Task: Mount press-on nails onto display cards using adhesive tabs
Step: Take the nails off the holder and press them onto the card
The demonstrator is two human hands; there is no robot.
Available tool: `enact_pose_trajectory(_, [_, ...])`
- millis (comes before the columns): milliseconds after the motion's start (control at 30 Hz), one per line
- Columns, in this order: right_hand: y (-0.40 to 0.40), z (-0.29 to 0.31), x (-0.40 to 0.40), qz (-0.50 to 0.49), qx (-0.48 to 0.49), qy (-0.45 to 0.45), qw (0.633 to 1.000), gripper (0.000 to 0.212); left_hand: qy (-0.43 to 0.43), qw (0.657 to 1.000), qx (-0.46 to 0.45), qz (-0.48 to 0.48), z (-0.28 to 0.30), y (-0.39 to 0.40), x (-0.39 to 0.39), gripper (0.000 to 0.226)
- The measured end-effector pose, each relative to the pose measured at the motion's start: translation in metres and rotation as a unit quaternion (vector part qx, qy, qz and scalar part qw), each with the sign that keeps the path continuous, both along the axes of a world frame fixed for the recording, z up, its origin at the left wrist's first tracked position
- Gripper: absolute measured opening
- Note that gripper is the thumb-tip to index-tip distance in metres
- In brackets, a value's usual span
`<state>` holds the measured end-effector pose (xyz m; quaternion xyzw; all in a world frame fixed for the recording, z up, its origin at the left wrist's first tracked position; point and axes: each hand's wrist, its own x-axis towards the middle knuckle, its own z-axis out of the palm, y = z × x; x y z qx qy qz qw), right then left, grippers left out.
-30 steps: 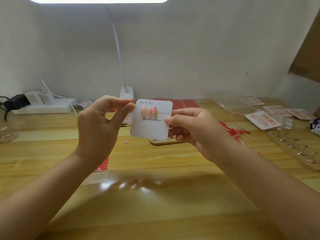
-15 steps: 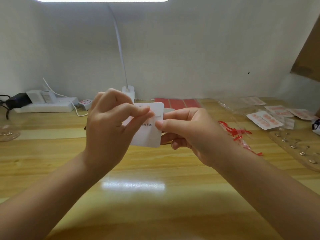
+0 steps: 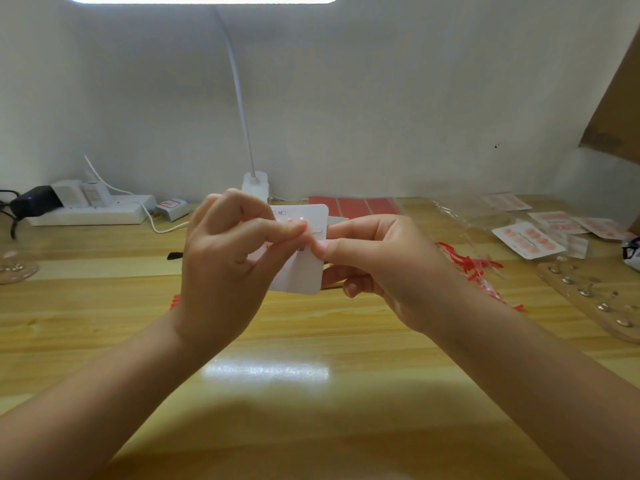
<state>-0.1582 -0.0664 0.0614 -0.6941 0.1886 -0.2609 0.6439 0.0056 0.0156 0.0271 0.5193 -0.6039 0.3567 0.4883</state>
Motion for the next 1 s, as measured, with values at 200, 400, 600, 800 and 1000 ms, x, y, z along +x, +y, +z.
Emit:
enact_pose_trajectory(200, [-0.0018,-0.0015,0.0018,-0.008,0.011,0.001,1.0,0.01,0.019,0.999,0.012,-0.036,-0.001,0.0,-0.0015,0.012])
enact_pose_trajectory(400, [-0.0049,-0.0018,0.0012,-0.024,0.021,0.002,1.0,0.009,0.048,0.998,0.027,-0.011,-0.0007,0.0002,-0.0022,0.017])
enact_pose_trajectory(600, [-0.0049,-0.0027,0.0017,-0.025,-0.002,0.004,1.0,0.013,0.004,0.997,0.056,0.045,0.003,0.0019,-0.0019,0.022])
enact_pose_trajectory(800, [-0.0051,-0.0035,0.0018,-0.017,-0.006,-0.001,1.0,0.011,-0.011,0.997,0.045,0.058,0.0008,0.0005,-0.002,0.018])
enact_pose_trajectory(1000, [-0.0057,-0.0036,0.001,-0.015,-0.002,-0.009,1.0,0.012,-0.021,0.998,0.036,0.053,-0.0013,-0.0002,-0.0002,0.019])
